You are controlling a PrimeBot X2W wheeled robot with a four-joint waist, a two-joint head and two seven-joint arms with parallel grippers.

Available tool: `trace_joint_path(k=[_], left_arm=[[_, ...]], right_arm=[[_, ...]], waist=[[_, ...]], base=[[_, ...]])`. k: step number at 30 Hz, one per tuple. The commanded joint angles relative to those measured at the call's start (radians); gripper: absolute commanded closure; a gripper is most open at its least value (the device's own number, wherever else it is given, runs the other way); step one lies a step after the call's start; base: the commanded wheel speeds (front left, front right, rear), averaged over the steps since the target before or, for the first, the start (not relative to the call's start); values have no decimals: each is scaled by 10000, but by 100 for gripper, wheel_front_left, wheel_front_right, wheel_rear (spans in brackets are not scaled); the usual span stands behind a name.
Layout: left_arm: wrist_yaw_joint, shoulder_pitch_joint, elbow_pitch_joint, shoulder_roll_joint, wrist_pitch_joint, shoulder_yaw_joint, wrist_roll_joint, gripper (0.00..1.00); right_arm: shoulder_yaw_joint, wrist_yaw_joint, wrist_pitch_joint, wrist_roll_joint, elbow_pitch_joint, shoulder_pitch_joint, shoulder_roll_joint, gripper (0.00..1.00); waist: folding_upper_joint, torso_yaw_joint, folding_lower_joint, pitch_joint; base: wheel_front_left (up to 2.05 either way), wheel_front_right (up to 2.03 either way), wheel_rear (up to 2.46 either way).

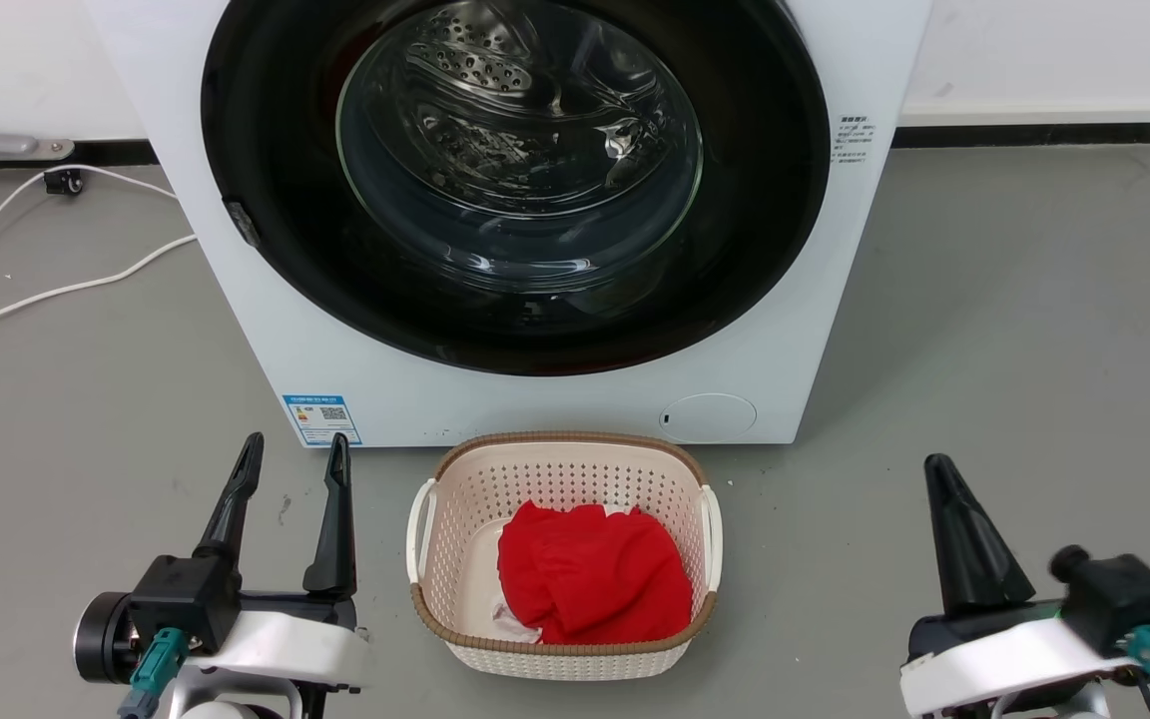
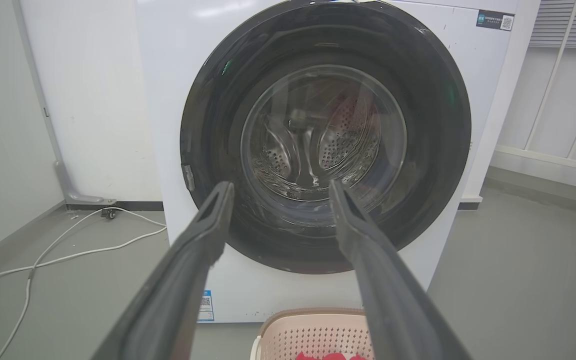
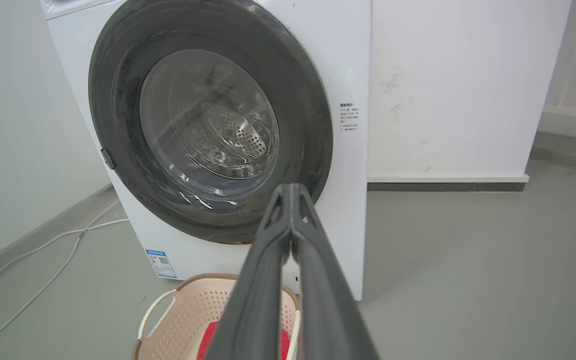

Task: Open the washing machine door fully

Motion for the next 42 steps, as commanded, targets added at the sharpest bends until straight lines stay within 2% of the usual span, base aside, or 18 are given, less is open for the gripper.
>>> trace_joint_path(k=[1,8,13,17,21,23,30,33,37,42], left_arm=[[-23,21,10,2,-26,-4,31,0],[-23,-27,5,8,-26,27,2,0],[-24,-111,-76,-3,-25,82,-48,0],[-24,-275,-166,-12,-25,212,-84,0],[-24,-427,-252,-15,-25,367,-132,0],[-22,-569,-299,33,-25,406,-166,0],[-13,-1085,-429,183,-25,373,-298,0],[-13,-1346,-515,257,-25,319,-367,0],[-14,-1683,-653,384,-25,243,-352,0],[-14,-2071,-819,443,-25,127,-384,0]], right_arm=[[38,-5,-88,630,25,-99,35,100],[365,-3,-288,6680,429,-399,32,100],[434,-3,-300,11941,731,-1123,28,100],[116,-2,-160,14627,1187,-2203,26,100],[-352,-2,473,16074,2096,-3733,-89,100],[-535,-2,631,16476,2651,-4613,-461,100],[406,-2,1812,17180,5589,-8150,-1720,100],[1146,-2,2399,17050,6919,-9809,-2164,100],[2312,-2,3424,16588,8776,-12006,-2449,100],[3501,-2,4616,15831,10766,-14292,-2292,100]], waist=[[0,-1,0,6],[0,-16,0,34],[0,-45,0,175],[0,-160,0,468],[0,-324,0,780],[0,-356,0,954],[0,-300,0,1731],[0,-222,0,2118],[0,-101,0,2633],[0,89,0,3244]], base=[[0,0,0],[0,0,0],[0,0,0],[0,0,0],[0,0,0],[0,0,0],[0,0,0],[0,0,0],[0,0,0],[0,0,0]])
